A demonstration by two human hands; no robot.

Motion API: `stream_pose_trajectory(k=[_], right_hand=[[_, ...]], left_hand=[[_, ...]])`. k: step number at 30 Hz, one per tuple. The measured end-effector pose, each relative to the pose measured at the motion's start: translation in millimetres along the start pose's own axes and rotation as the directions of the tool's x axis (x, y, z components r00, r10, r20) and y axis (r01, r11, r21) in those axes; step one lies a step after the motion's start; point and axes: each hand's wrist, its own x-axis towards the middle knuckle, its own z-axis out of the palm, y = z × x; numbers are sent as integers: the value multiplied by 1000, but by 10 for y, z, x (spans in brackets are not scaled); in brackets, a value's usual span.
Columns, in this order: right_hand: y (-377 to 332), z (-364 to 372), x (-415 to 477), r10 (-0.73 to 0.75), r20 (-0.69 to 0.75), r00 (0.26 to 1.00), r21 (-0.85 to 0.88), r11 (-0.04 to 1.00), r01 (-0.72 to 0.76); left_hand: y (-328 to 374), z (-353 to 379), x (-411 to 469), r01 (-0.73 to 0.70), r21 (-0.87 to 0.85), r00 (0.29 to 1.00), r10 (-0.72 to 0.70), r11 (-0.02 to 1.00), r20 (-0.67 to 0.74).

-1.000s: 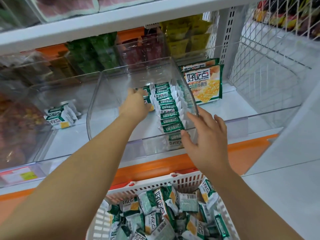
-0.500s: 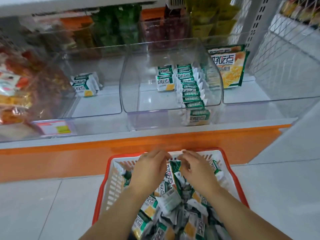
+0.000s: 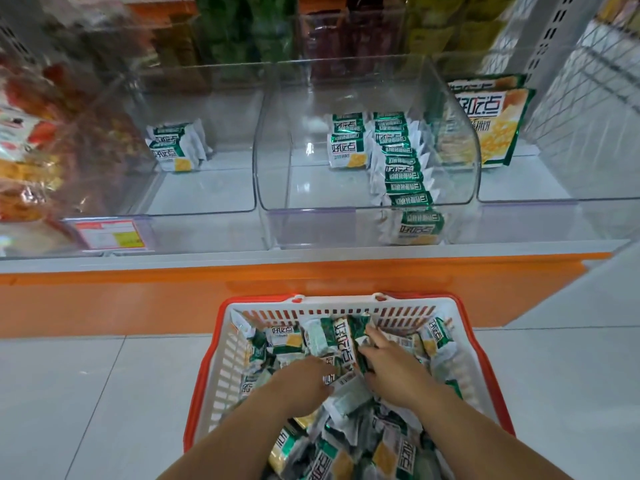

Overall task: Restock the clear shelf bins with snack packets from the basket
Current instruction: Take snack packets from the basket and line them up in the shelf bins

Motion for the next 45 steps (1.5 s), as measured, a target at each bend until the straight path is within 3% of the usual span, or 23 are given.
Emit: stream_pose_trajectory(k=[9,13,16,19,25,29,32,34,36,39,42,45], right_hand=[[86,-372,-12,-79,-76,994,102,991,86],[23,-751,-154,-78,-156,985,238,965,114],[-61,-1027,-348,-100,-267,958,293,939,180],[-126,-1183,-522,-90,-335,938,377,899,221],[-262,-1479,-850,31,-481,876,582,759,293],[-324,-1746,-1062,-62,-568,821,504,763,406],[-267,-1927,-1043,-39,-733,679,343,841,419],[-179,-1996,-919,4,-822,569,223,923,315],[-89,-1998,-760,53,-853,519,189,959,212],[-1,-1928,-539,57,-860,507,148,979,143],[69,-1874,-408,15,-906,423,85,986,145],[137,-1846,-342,-15,-921,390,57,983,173]], left_hand=[[104,-116,-78,43,-19,999,-43,999,0],[258,-368,-173,50,-12,988,-51,999,-148],[409,-567,-289,7,-198,963,-60,980,-262],[513,-682,-416,-87,-453,930,-90,887,-356],[746,-945,-747,-458,-597,756,-65,659,-651],[842,-1233,-955,-549,-516,604,-114,658,-789],[905,-1558,-1031,-521,-411,520,-104,748,-848],[951,-1810,-1012,-466,-341,473,-95,816,-876],[970,-2065,-907,-383,-304,452,-110,872,-885],[951,-2380,-599,-251,-290,500,-133,923,-856],[860,-2591,-199,-103,-256,531,-164,961,-831],[771,-2715,121,57,-231,581,-221,971,-784]])
